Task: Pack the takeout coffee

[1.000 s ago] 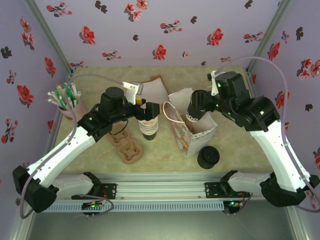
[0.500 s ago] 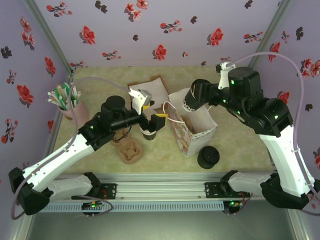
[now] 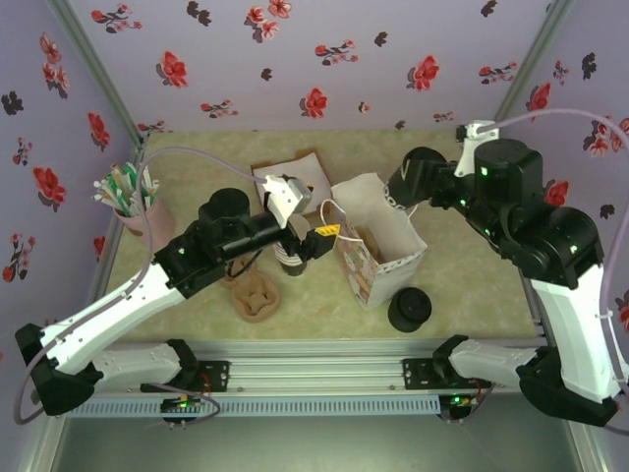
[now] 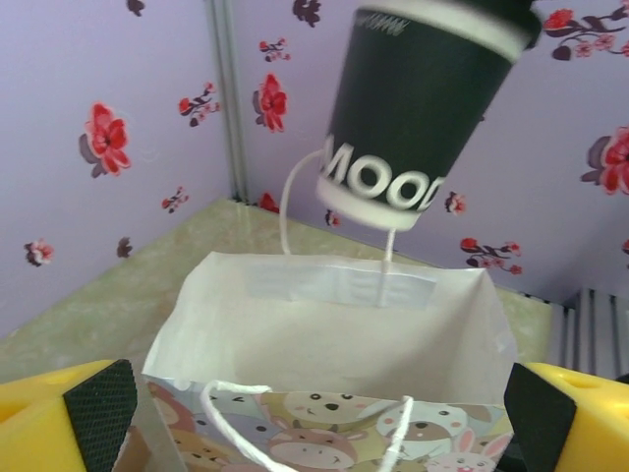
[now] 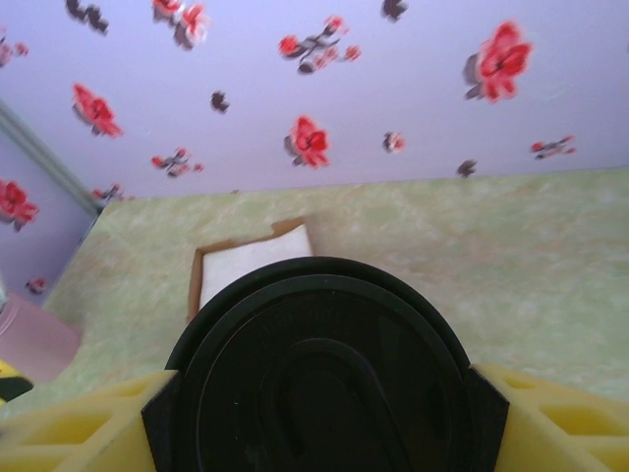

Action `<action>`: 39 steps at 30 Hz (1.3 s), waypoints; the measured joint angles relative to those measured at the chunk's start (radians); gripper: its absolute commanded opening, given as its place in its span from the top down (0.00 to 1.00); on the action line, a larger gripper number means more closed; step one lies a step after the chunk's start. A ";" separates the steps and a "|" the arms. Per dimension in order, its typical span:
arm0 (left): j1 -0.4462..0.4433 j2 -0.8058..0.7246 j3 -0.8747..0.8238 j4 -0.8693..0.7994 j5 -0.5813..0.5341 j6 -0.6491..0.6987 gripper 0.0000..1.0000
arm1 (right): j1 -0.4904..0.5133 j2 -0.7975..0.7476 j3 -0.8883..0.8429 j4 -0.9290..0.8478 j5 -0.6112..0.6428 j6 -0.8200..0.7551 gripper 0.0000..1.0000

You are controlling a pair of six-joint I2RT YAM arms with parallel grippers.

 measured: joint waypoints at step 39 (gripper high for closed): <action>0.398 0.268 0.169 -0.084 0.107 -0.360 0.01 | -0.469 0.171 -0.959 0.577 0.091 0.120 0.26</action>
